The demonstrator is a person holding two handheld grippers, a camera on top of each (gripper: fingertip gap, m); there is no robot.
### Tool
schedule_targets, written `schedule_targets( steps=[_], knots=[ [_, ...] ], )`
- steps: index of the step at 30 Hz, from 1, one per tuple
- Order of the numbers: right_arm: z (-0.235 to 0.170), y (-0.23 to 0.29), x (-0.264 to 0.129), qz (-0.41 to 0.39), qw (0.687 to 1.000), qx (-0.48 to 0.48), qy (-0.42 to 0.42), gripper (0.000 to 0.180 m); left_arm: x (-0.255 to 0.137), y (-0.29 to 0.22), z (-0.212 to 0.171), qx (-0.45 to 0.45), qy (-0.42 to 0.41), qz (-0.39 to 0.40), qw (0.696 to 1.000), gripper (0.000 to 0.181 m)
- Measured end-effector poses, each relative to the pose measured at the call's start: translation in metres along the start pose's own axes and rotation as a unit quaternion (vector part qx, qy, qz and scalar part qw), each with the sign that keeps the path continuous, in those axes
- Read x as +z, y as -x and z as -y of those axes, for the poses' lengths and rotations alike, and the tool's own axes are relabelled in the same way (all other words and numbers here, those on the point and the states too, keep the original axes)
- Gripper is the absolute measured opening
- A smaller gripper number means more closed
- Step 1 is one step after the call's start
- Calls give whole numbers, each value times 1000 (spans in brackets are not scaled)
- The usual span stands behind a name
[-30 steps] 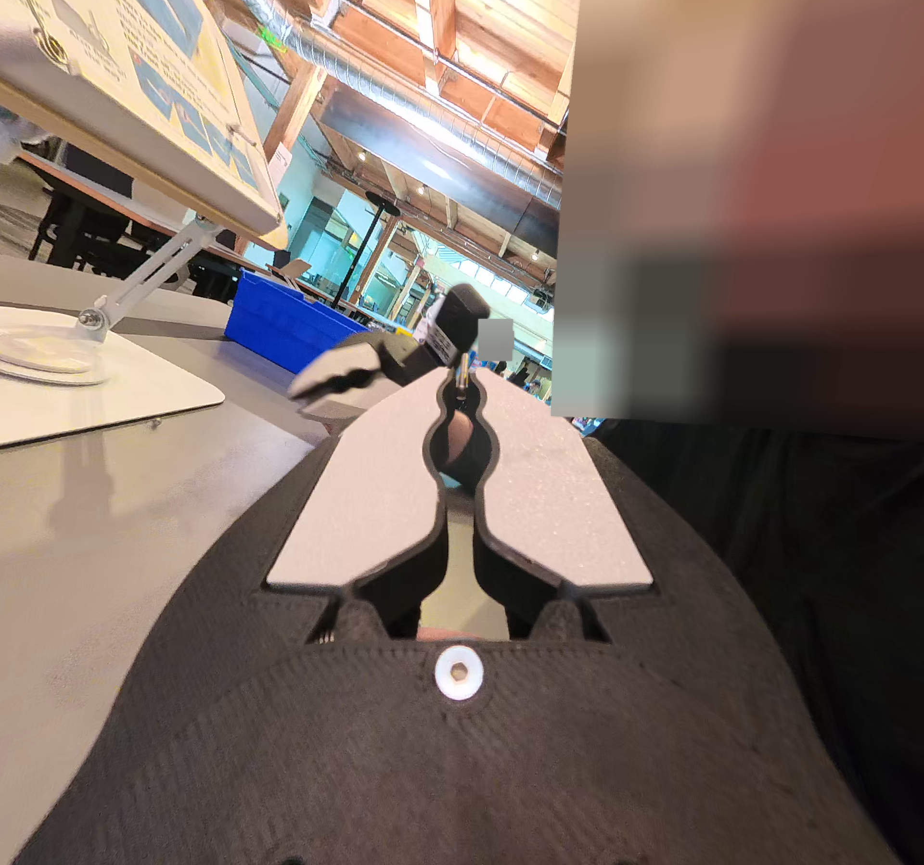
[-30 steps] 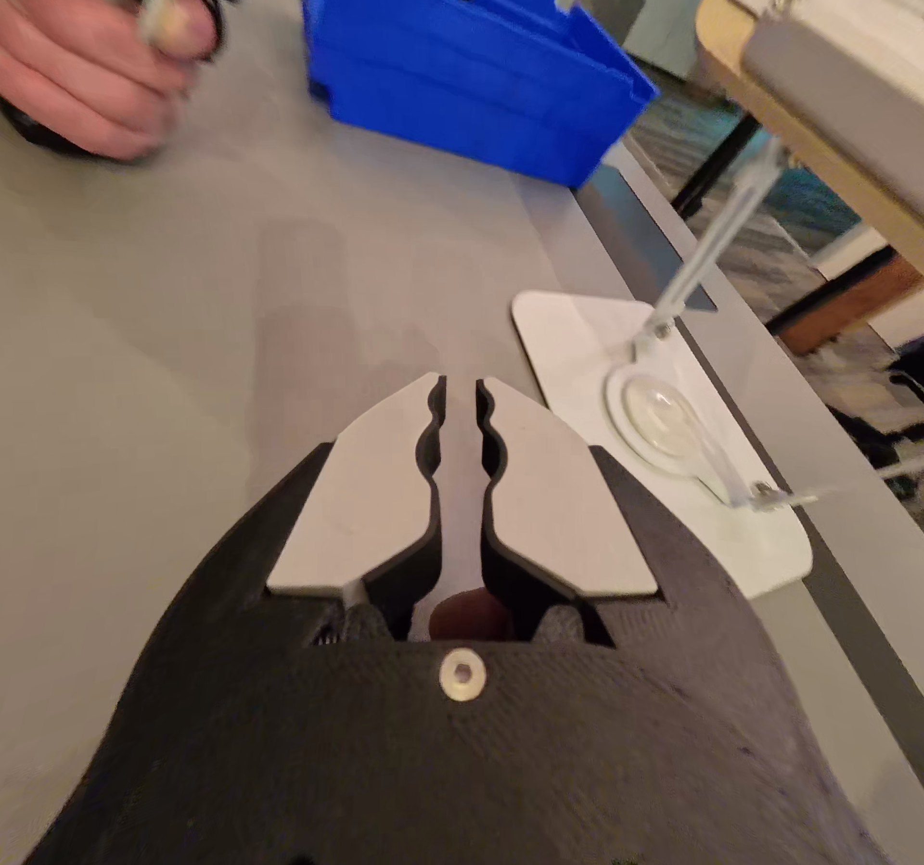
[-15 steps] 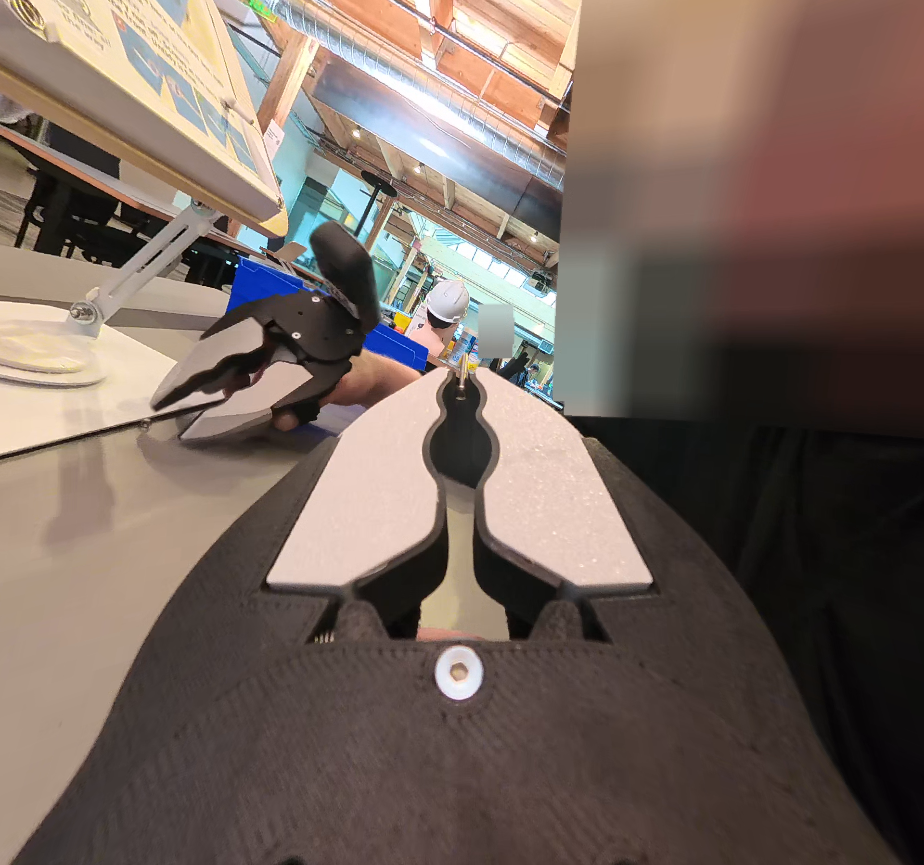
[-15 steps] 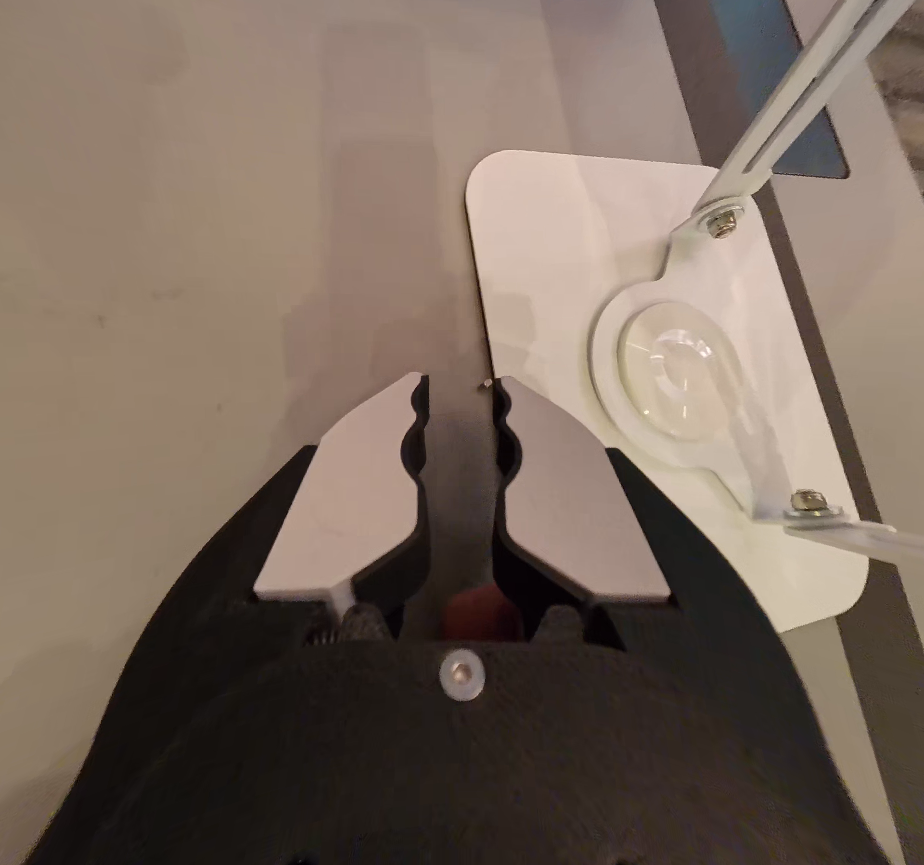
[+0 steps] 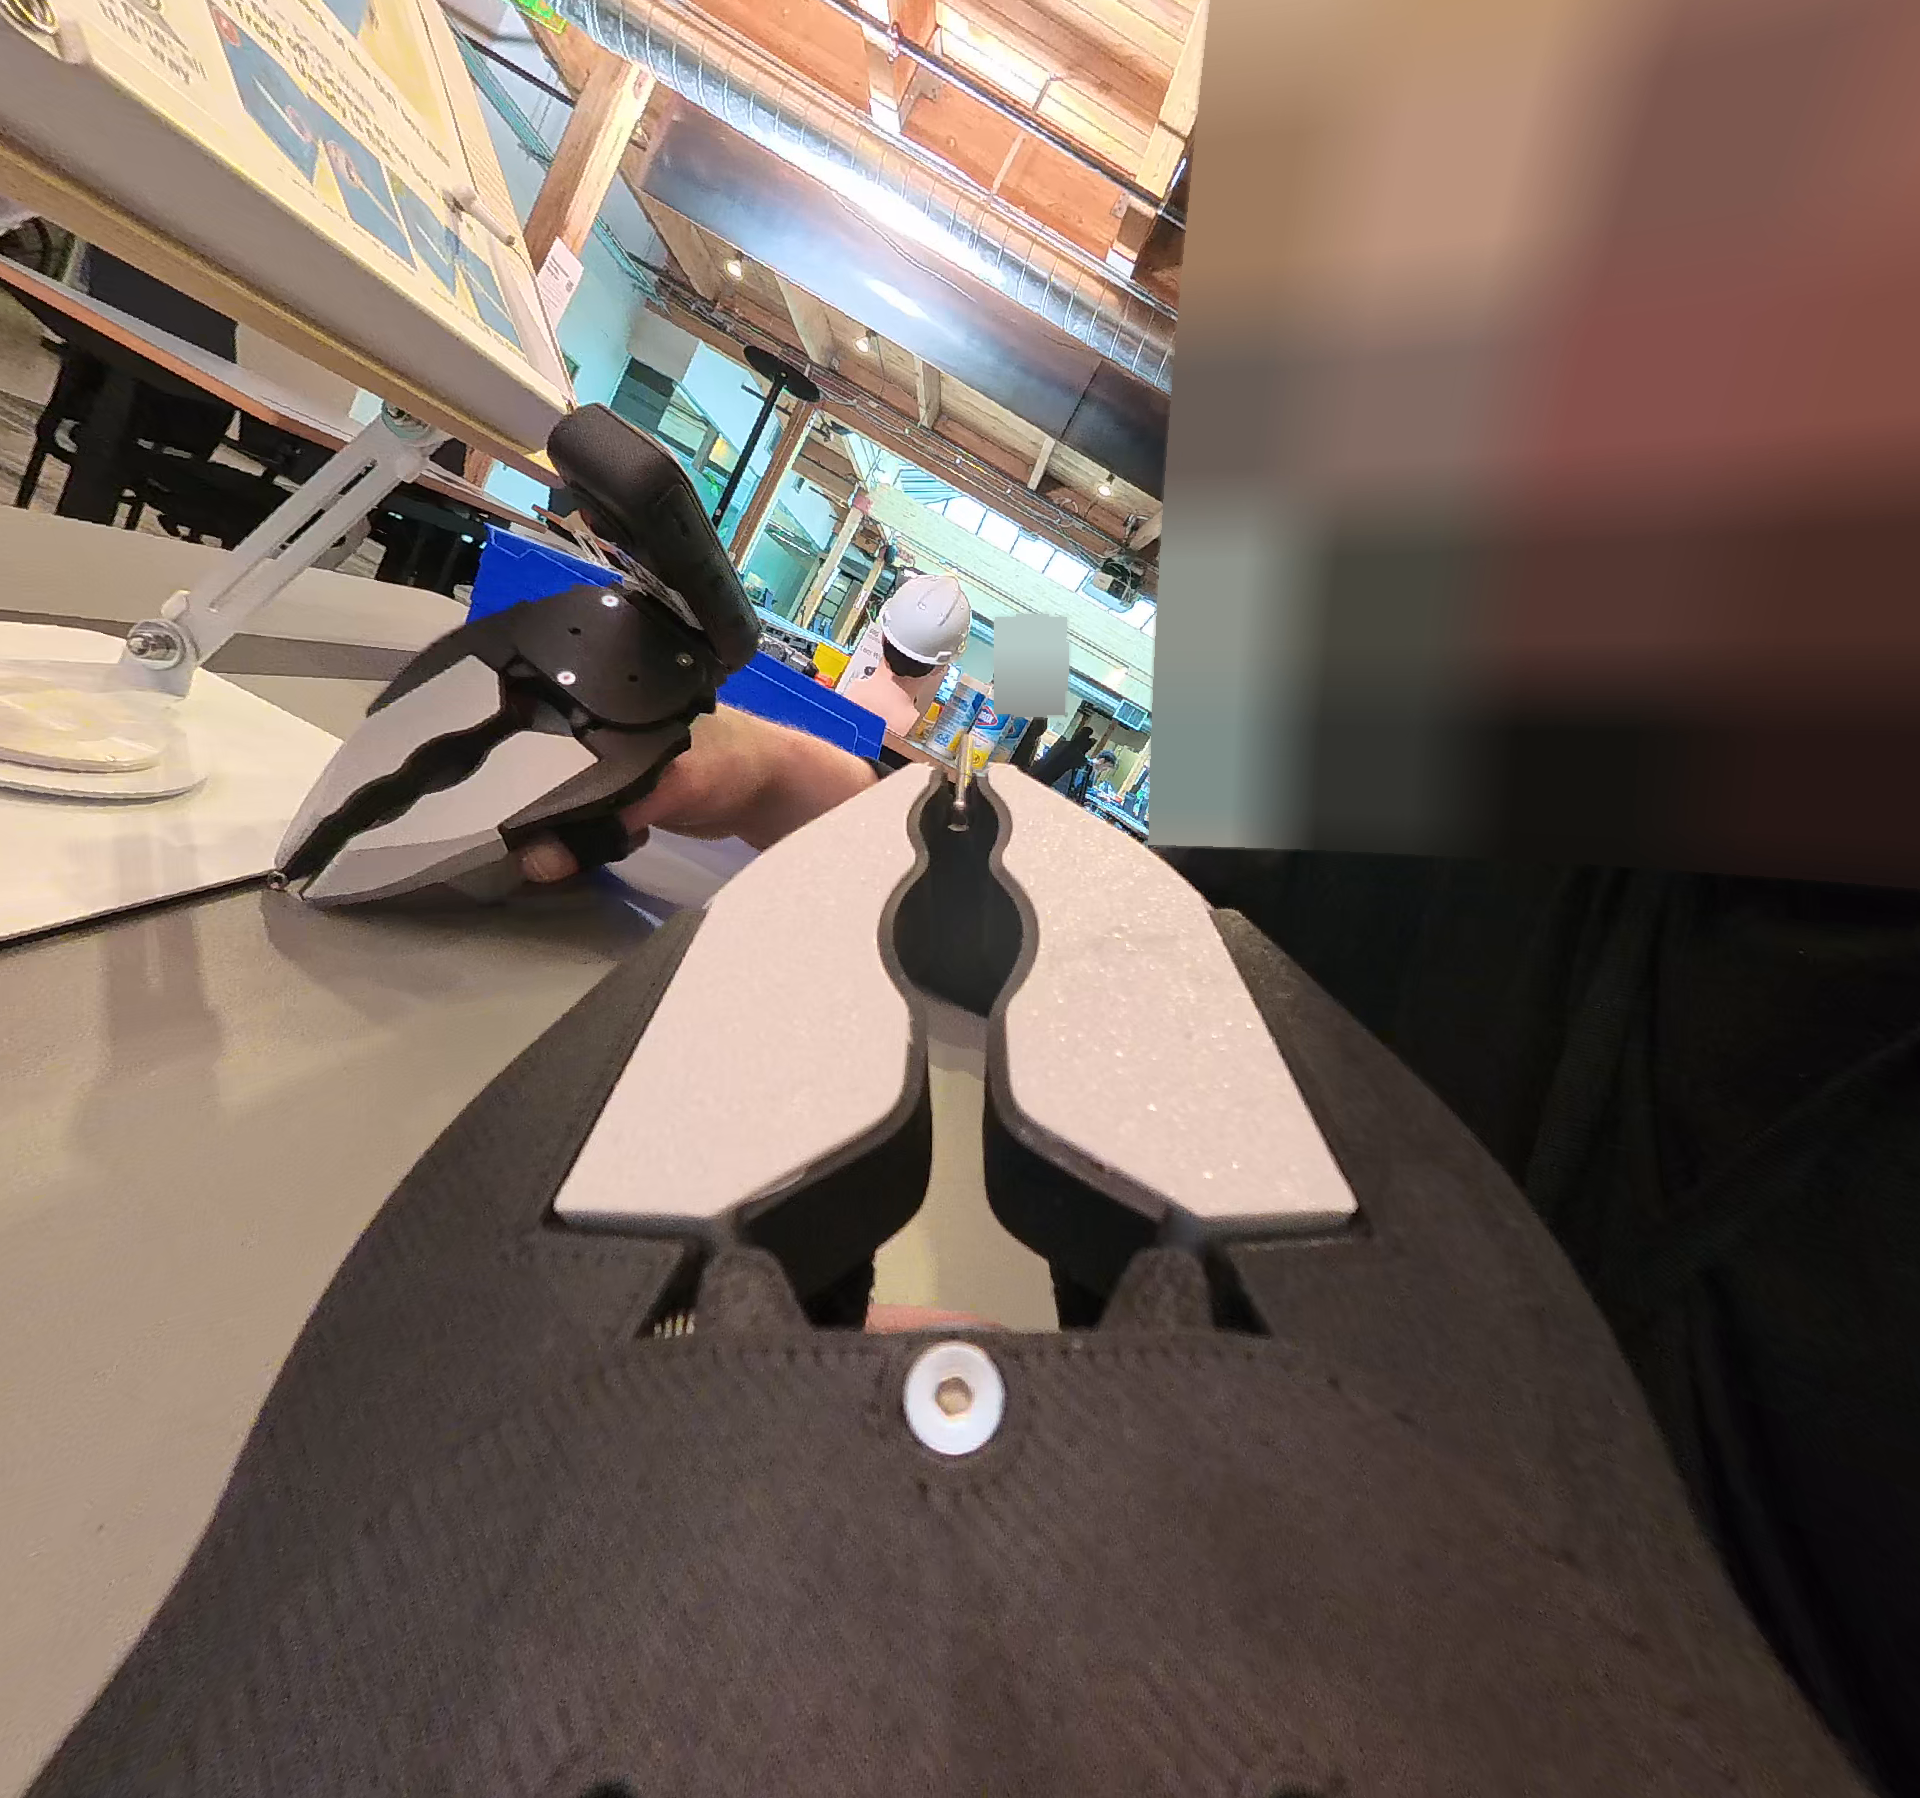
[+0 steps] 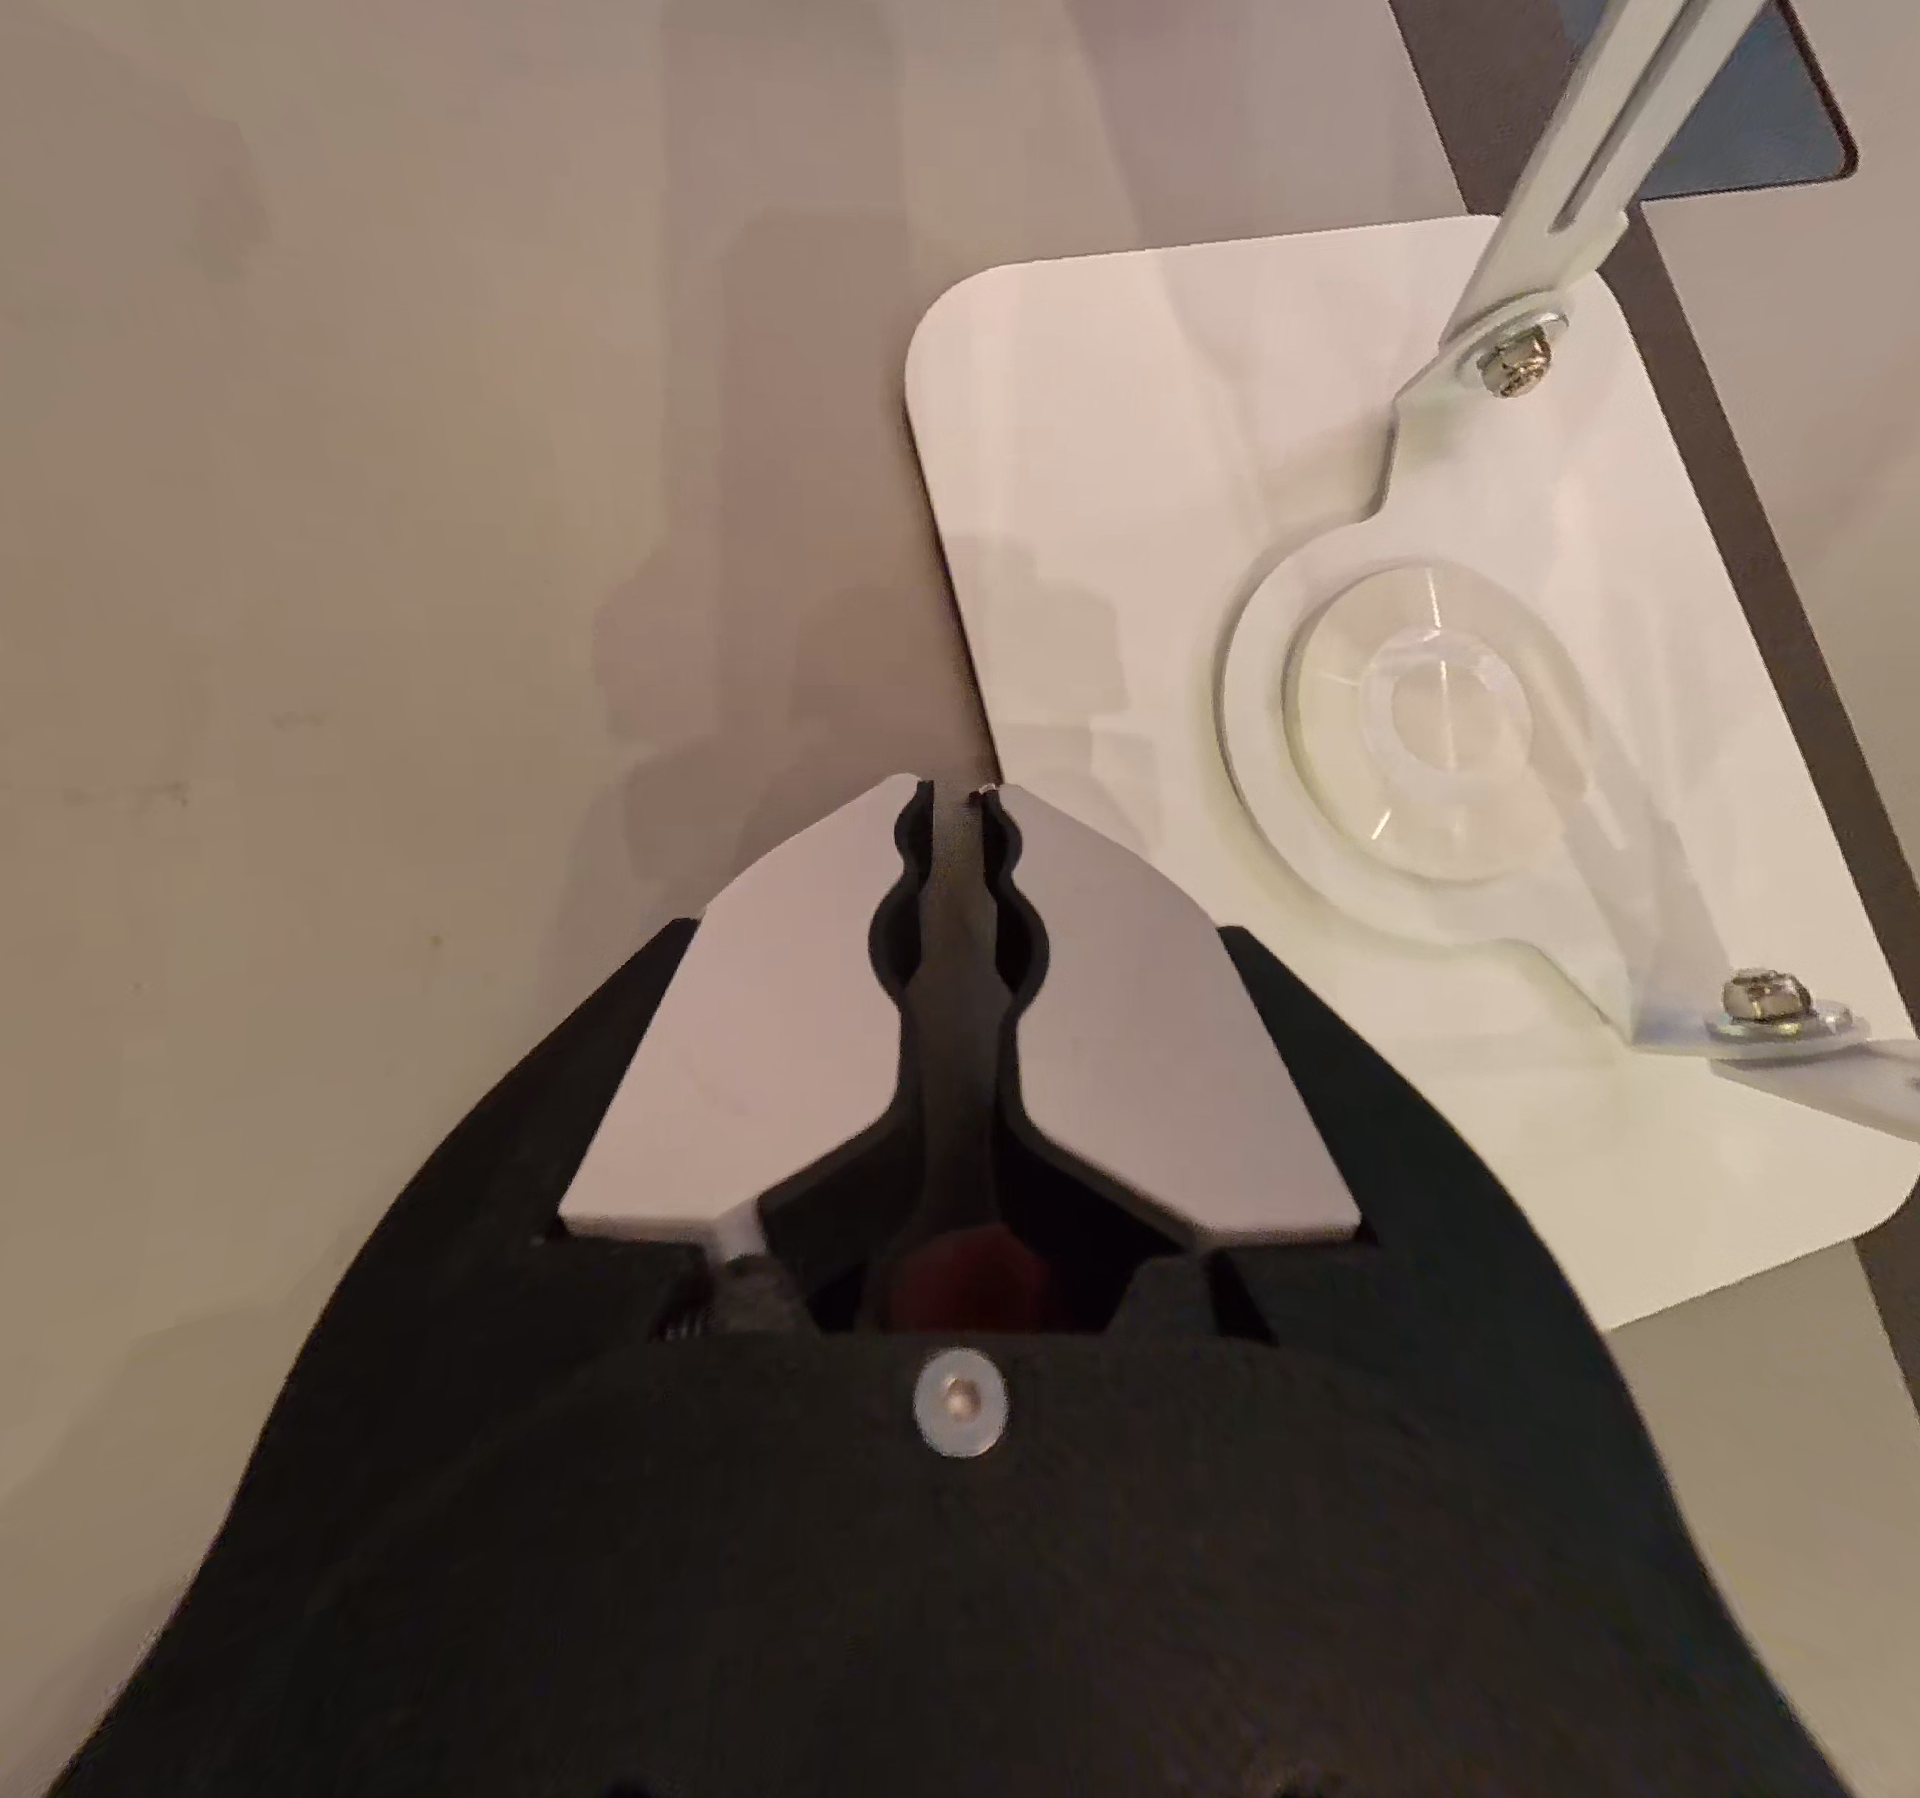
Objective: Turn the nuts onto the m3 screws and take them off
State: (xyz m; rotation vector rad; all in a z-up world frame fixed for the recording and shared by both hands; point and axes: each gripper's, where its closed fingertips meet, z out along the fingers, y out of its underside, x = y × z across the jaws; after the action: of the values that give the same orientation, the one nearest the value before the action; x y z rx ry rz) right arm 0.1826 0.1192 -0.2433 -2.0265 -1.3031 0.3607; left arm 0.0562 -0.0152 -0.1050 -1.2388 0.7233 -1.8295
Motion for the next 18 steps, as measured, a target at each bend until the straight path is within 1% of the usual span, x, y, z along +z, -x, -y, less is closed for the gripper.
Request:
schedule_targets(
  steps=[6, 8, 11, 14, 18],
  knots=[
    [3, 0, 5, -47, 998, 32, 15, 7, 0, 0, 0, -1, 1, -1, 1000, 4],
    [5, 3, 5, -38, 999, 21, 13, 5, 0, -1, 0, -1, 1, -2, 1000, 4],
    [13, 4, 2, -26, 999, 27, -18, 11, 0, -1, 1, 0, 0, -4, 1000, 4],
    [12, -3, 4, -51, 999, 7, -6, 14, 0, -1, 0, 0, 2, -4, 1000, 4],
    [10, 2, 8, -27, 1000, 7, 0, 15, 0, -1, 0, 0, 2, -3, 1000, 4]
  ],
)
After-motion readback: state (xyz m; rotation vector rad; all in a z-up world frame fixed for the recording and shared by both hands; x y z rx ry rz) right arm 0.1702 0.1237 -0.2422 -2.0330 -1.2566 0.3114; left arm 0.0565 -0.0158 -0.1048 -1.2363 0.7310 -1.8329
